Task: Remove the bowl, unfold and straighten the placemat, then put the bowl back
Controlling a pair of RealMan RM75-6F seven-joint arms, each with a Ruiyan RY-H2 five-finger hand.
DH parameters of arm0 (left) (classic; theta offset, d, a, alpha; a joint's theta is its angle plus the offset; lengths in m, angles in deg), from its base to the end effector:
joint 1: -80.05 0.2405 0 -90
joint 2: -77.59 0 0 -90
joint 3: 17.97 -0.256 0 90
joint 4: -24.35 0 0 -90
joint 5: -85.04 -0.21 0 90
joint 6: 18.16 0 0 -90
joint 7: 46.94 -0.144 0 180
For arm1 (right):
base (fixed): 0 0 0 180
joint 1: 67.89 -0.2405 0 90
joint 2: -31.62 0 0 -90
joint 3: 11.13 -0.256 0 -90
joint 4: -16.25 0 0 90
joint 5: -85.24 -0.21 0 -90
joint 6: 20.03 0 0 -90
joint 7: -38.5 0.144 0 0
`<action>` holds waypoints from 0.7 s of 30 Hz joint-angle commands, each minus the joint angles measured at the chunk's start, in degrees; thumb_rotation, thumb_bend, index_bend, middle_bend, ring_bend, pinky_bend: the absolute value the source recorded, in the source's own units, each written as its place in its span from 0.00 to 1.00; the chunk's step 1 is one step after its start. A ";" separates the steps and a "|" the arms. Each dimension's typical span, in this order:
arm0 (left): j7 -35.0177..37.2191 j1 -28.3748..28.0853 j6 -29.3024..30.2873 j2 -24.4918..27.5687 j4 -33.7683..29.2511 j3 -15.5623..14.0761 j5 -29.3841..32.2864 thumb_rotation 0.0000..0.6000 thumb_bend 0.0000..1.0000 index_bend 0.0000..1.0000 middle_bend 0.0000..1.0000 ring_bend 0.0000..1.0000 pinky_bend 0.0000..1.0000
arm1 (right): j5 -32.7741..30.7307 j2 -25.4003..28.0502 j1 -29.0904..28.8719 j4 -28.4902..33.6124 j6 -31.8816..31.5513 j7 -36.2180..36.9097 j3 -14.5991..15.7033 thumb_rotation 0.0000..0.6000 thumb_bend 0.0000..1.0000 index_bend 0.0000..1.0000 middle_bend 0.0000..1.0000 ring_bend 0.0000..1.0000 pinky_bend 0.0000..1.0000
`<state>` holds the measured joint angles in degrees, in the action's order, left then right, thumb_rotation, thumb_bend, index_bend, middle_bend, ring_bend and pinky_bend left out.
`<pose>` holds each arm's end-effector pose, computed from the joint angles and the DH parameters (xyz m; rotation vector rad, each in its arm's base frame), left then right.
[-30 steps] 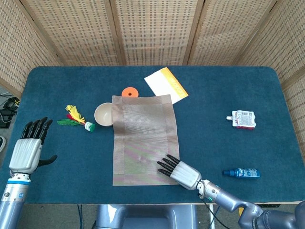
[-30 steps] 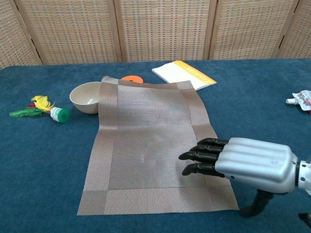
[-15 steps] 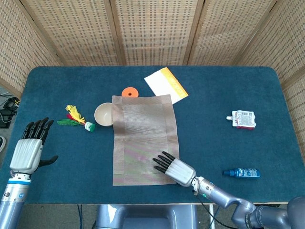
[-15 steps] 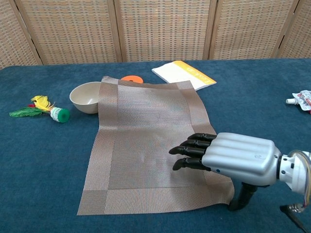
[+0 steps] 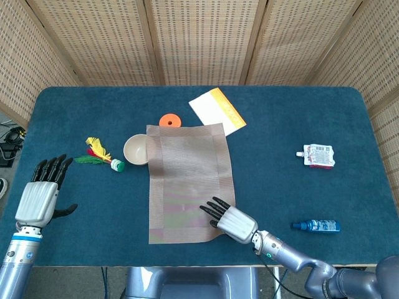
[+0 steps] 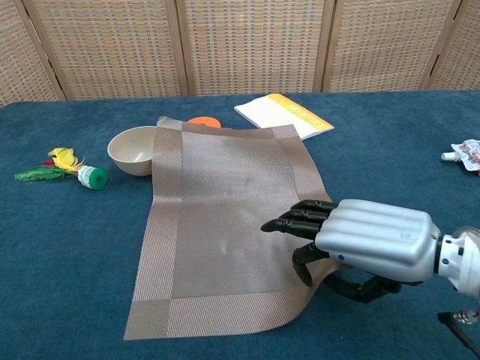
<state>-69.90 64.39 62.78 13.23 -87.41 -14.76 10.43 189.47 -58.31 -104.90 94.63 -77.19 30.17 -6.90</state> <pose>-0.2299 0.2200 0.1289 -1.4807 -0.9045 -0.8535 -0.1702 -0.2481 -0.0552 2.4162 -0.5262 0.9760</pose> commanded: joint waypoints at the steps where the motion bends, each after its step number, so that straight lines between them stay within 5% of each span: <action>1: -0.19 0.08 0.02 -0.11 -0.01 0.04 -0.12 1.00 0.00 0.00 0.00 0.00 0.00 | 0.49 -0.18 0.17 -0.49 -1.12 0.86 0.56 1.00 0.79 0.62 0.00 0.00 0.00; 7: -0.30 0.16 -0.29 -0.20 0.06 0.10 -0.13 1.00 0.00 0.00 0.00 0.00 0.00 | 3.28 0.42 1.19 -1.10 -5.62 2.32 2.61 1.00 0.79 0.73 0.00 0.00 0.00; 12: -0.36 0.16 -0.76 -0.24 0.11 0.34 0.27 1.00 0.00 0.00 0.00 0.00 0.00 | 7.94 8.26 3.53 -4.16 -14.16 1.38 5.81 1.00 0.77 0.75 0.00 0.00 0.00; 21: -0.98 0.07 -1.34 -0.48 0.03 0.55 0.54 1.00 0.00 0.00 0.00 0.00 0.00 | 8.69 17.52 1.01 -12.03 -13.46 -4.94 4.25 1.00 0.72 0.76 0.00 0.00 0.00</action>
<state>-70.89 64.46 61.44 12.75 -87.38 -14.21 10.97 197.43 -42.04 -102.78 84.68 -91.20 27.11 -2.14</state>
